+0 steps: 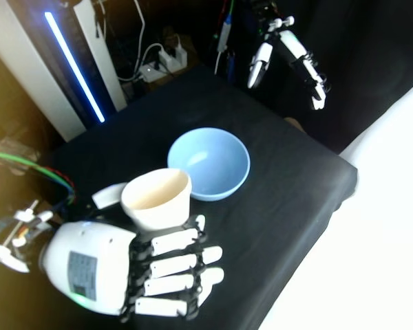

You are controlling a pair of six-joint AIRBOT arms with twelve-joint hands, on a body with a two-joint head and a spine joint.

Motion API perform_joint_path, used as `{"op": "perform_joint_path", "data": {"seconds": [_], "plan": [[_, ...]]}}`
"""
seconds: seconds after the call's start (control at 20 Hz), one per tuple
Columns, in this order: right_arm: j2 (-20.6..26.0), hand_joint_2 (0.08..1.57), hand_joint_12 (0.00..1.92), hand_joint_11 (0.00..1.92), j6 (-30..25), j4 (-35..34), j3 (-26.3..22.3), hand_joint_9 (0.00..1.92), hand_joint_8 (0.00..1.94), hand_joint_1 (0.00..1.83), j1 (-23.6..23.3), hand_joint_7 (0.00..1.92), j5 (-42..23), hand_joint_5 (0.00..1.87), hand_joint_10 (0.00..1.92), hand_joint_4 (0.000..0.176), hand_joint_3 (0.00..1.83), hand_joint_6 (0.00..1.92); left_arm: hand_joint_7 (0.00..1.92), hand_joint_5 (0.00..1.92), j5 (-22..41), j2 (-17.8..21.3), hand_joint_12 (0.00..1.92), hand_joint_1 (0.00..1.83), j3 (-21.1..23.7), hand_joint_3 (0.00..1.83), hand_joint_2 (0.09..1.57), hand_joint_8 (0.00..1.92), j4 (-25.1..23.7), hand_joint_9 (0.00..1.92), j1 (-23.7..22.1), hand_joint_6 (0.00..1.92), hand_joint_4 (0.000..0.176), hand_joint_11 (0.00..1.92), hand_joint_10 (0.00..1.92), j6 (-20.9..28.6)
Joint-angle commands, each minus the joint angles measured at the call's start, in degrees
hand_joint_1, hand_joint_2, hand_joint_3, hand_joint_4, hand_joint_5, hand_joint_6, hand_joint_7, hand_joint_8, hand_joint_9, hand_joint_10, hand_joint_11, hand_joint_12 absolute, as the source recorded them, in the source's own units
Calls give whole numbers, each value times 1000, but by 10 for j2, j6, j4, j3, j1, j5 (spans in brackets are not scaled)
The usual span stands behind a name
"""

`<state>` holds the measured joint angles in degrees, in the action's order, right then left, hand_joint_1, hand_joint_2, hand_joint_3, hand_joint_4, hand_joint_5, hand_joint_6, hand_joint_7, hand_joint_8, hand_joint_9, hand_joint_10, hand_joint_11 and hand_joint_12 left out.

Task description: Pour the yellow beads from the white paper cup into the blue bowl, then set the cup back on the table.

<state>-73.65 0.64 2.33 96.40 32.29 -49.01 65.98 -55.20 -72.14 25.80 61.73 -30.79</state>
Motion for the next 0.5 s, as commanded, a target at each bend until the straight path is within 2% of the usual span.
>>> {"op": "perform_joint_path", "data": {"seconds": [0.0,0.05,0.1,0.15,0.2,0.3,0.35,0.45], "plan": [[7,1183,786,418,-6,-16,1,793,2,951,-15,889,-60,837,12,176,1,1194,317,67,72,1,502,630,-4,4,798,0,8,228,-2,0,123,0,0,5],[9,1192,621,598,-6,-7,2,916,4,989,-23,965,-55,835,10,81,0,1202,308,57,72,1,518,628,-4,4,807,1,8,220,-2,1,134,0,2,5],[9,1192,621,598,-6,-3,2,916,4,989,-26,965,-53,835,10,81,0,1202,308,57,72,1,518,628,-4,4,807,1,8,220,-2,1,134,0,2,5],[10,1195,468,770,-6,2,2,1004,1,1063,-31,1051,-51,838,3,0,0,1195,306,66,72,1,519,644,-4,3,808,0,8,225,-2,4,144,0,4,5],[11,1195,468,770,-6,11,2,1004,1,1063,-37,1051,-46,838,3,0,0,1195,306,66,72,1,519,644,-4,3,808,0,8,225,-2,4,144,0,4,5],[13,1213,237,1014,-6,30,3,1138,0,1103,-50,1142,-36,794,0,0,5,1251,302,55,72,1,434,640,-5,0,795,0,8,202,-2,0,136,0,2,5],[13,1209,200,1081,-6,41,2,1182,0,1108,-56,1179,-30,803,1,0,3,1237,308,55,72,2,432,640,-5,1,798,3,8,194,-2,0,128,0,0,5],[13,1214,167,1130,-6,45,3,1214,0,1107,-59,1204,-29,799,1,0,0,1243,312,52,71,2,432,640,-5,3,804,4,7,188,-2,0,127,0,0,5]]}}
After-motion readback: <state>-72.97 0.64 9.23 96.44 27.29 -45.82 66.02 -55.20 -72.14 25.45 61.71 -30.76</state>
